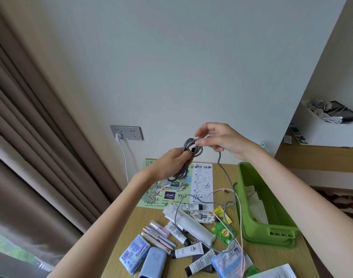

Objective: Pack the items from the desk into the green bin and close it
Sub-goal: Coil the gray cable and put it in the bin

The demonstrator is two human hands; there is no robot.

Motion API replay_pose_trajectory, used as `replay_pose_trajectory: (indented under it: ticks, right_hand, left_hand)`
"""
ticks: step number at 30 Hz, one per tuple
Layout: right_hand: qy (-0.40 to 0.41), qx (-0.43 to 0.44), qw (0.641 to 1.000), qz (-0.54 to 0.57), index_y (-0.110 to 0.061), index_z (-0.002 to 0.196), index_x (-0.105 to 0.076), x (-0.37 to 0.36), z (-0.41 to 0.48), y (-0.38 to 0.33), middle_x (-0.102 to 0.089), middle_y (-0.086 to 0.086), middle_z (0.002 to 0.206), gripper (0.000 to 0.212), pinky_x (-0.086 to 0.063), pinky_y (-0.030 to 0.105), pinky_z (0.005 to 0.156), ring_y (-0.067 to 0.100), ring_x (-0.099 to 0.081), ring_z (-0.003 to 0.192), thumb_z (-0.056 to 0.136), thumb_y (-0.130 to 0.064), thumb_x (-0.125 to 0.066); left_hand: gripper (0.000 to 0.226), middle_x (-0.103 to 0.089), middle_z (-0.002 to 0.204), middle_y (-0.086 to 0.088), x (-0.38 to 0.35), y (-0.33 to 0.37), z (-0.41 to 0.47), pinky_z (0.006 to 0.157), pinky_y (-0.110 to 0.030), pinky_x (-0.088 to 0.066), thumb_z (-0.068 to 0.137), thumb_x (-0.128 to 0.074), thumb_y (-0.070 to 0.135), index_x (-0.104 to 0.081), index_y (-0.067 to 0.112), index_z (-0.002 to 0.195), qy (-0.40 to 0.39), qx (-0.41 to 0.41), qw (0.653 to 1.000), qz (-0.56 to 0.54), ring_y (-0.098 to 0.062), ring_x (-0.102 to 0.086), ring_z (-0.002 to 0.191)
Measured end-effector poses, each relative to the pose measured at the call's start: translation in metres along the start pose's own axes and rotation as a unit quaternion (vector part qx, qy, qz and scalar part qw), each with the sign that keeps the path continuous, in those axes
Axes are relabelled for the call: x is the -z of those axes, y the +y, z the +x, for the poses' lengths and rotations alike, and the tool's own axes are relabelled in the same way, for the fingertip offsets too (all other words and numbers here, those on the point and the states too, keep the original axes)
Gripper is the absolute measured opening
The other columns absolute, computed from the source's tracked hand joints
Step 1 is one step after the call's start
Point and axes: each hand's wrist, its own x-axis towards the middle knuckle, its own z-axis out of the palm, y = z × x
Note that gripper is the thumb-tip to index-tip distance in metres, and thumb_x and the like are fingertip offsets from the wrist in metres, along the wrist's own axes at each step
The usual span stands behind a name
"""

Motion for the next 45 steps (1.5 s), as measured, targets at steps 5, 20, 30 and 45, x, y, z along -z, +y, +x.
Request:
replay_pose_trajectory:
  ticks: [5, 20, 30, 45]
  right_hand:
    - [0.026, -0.013, 0.995, 0.091, -0.010, 0.093, -0.070, 0.013, -0.008, 0.019, -0.062, -0.001, 0.078, 0.023, -0.038, 0.019, 0.052, 0.008, -0.044, 0.054, 0.081, -0.029, -0.071]
    - [0.030, -0.047, 0.989, 0.134, -0.011, 0.072, -0.062, -0.042, -0.001, 0.022, -0.060, 0.009, 0.061, 0.028, -0.041, 0.022, 0.046, 0.019, -0.050, 0.049, 0.095, -0.025, -0.057]
    - [0.003, -0.089, 0.988, 0.129, -0.014, 0.068, -0.067, -0.038, 0.000, 0.031, -0.061, 0.012, 0.069, 0.033, -0.045, 0.024, 0.051, 0.021, -0.055, 0.055, 0.086, -0.042, -0.067]
    - [0.033, -0.095, 0.995, 0.023, -0.018, 0.052, -0.041, -0.009, -0.010, 0.026, -0.022, 0.002, 0.053, 0.047, -0.014, 0.030, 0.053, 0.015, -0.017, 0.048, 0.091, -0.034, -0.062]
  left_hand:
    - [0.032, -0.042, 0.075, -0.011, 0.006, -0.005, 0.001, 0.061, -0.031, -0.028, 0.102, -0.033, 0.023, -0.049, 0.010, 0.078, 0.060, 0.013, 0.996, -0.064, -0.018, -0.034, 0.065]
    - [0.037, -0.048, 0.060, 0.009, -0.014, 0.000, 0.030, 0.045, -0.017, -0.035, 0.099, -0.034, 0.022, -0.071, 0.018, 0.093, 0.245, -0.015, 0.937, -0.248, -0.005, -0.043, 0.049]
    - [0.031, -0.052, 0.060, 0.006, -0.018, 0.001, 0.033, 0.053, -0.019, -0.041, 0.100, -0.042, 0.030, -0.058, 0.015, 0.078, 0.226, 0.013, 0.940, -0.257, -0.006, -0.049, 0.052]
    - [0.031, -0.050, 0.064, 0.005, 0.030, -0.008, 0.026, 0.054, -0.023, -0.036, 0.101, -0.041, 0.029, -0.051, 0.018, 0.073, 0.302, 0.101, 0.835, -0.448, -0.010, -0.043, 0.053]
